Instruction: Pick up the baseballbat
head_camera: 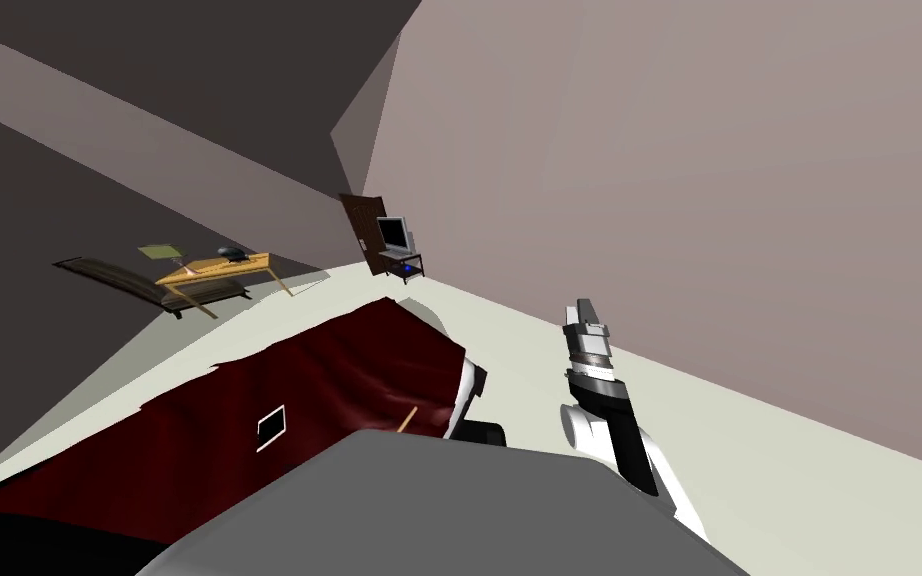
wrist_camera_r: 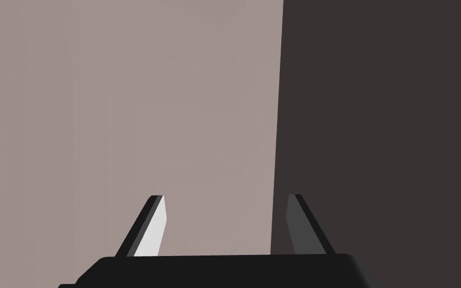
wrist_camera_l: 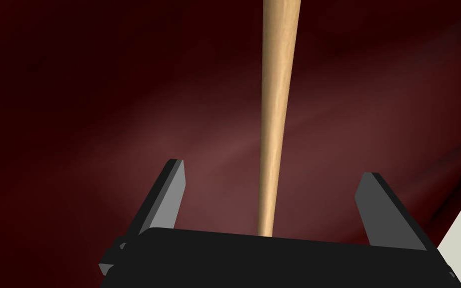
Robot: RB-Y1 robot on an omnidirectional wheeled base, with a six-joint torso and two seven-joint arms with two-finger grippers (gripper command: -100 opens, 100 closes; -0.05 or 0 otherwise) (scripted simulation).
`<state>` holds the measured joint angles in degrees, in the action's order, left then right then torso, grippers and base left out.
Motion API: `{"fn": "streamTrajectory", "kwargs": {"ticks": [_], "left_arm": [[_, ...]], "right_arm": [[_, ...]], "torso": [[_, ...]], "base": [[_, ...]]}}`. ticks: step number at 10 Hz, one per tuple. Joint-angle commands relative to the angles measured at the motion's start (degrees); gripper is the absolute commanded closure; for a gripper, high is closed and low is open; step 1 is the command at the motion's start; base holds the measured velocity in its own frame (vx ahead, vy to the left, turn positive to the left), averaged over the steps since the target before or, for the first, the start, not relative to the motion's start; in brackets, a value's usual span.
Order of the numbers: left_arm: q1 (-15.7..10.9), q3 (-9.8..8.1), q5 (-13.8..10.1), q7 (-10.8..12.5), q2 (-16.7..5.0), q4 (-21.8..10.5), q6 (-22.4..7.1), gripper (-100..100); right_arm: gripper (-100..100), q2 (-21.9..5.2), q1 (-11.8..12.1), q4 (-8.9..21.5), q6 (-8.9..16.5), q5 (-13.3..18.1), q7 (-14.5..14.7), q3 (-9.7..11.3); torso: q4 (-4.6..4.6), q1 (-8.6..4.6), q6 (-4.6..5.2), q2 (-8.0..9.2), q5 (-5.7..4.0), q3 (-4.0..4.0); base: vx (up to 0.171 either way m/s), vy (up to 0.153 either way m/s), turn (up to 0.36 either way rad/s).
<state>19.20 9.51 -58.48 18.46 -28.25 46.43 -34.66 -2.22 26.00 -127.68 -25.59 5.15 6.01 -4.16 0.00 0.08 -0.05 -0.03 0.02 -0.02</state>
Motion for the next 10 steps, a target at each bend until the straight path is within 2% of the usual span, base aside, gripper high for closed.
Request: {"fn": "streamTrajectory", "kwargs": {"ticks": [1, 3, 6, 7, 8, 10], "left_arm": [[2.41, -0.18, 1.38, 2.81, 1.79, 1.24, 2.02, -100], [5.86, -0.47, 3.18, 6.15, 3.99, 3.18, 4.49, -100], [11.03, -0.90, 5.87, 11.14, 7.30, 6.09, 8.20, -100], [10.49, -0.88, 6.30, 11.09, 6.42, 6.83, 6.79, -100], [10.69, -0.91, 6.43, 11.54, 6.50, 7.04, 6.97, 100], [10.65, -0.96, 6.40, 11.53, 6.46, 7.04, 7.02, 100]], "right_arm": [[0, 0.00, 0.00, 0.00, 0.00, 0.00, 0.00, 0.00], [0, 0.00, 0.00, 0.00, 0.00, 0.00, 0.00, -0.01], [0, 0.01, 0.00, 0.00, 0.00, 0.00, 0.00, 0.00], [0, 0.01, 0.00, 0.00, 0.00, 0.00, 0.00, 0.01], [0, 0.00, 0.01, 0.00, 0.00, 0.00, 0.00, -0.01], [0, 0.01, 0.02, 0.00, 0.00, 0.00, 0.00, -0.01]], "torso": [[0.00, 0.00, 0.00, 0.00, 0.00, 0.00], [0.00, 0.13, -0.01, -0.01, 0.03, 0.00], [0.02, 0.47, -0.01, 0.02, -0.06, 0.05], [0.03, 0.85, -0.01, -0.04, -0.08, 0.07], [0.01, 1.01, -0.05, -0.14, -0.04, 0.01], [-0.03, 1.00, -0.04, -0.21, 0.00, -0.04]], "base": [[-0.004, 0.060, -0.335], [-0.008, 0.095, -0.291], [-0.030, 0.038, -0.313], [-0.014, 0.012, -0.059], [-0.004, -0.001, 0.011], [0.000, 0.000, 0.000]]}}
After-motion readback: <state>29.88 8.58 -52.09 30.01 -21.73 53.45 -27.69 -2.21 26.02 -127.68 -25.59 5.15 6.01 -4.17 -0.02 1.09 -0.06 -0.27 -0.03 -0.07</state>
